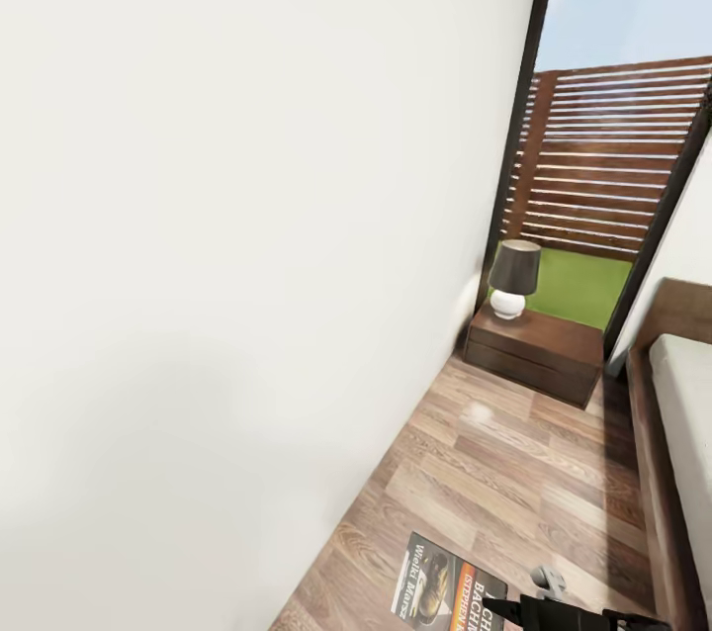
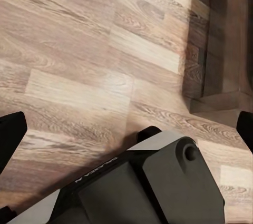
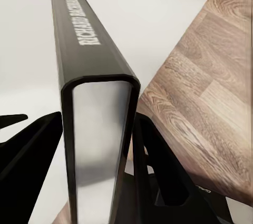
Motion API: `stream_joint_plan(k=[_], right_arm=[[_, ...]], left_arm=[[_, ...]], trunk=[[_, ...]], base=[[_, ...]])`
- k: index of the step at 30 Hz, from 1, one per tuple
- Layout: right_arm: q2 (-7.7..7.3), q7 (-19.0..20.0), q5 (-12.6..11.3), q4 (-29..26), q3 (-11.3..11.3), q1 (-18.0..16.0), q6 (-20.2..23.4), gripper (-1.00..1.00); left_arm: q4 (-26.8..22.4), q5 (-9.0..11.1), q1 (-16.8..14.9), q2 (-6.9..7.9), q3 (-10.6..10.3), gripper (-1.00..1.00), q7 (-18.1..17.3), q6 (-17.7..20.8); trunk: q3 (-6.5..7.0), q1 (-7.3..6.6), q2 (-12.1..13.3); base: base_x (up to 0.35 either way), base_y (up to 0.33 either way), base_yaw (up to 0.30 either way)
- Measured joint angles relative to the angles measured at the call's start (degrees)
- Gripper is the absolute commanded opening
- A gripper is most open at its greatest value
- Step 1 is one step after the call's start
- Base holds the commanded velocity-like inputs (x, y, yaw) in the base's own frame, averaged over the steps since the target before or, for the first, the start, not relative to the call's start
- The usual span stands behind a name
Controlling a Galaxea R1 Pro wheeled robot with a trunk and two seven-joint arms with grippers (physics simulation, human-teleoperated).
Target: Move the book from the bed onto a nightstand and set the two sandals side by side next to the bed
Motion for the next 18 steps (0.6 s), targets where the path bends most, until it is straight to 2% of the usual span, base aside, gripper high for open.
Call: stream_joint_plan(k=[5,11,18], right_arm=[[0.0,0.0,0.0,0.0,0.0,0.0,0.0,-1.0],[0.0,0.0,0.0,0.0,-0.1,0.0,0.0,-1.0],[0.0,0.0,0.0,0.0,0.0,0.0,0.0,-1.0]], left_arm=[[0.0,0.0,0.0,0.0,0.0,1.0,0.0,0.0],[0.0,0.0,0.0,0.0,0.0,1.0,0.0,0.0],[0.0,0.0,0.0,0.0,0.0,1.0,0.0,-0.1]], trunk=[[0.0,0.0,0.0],[0.0,-0.01,0.0],[0.0,0.0,0.0]], base=[[0.009,0.0,-0.212],[0.15,0.0,-0.212],[0.018,0.0,-0.221]])
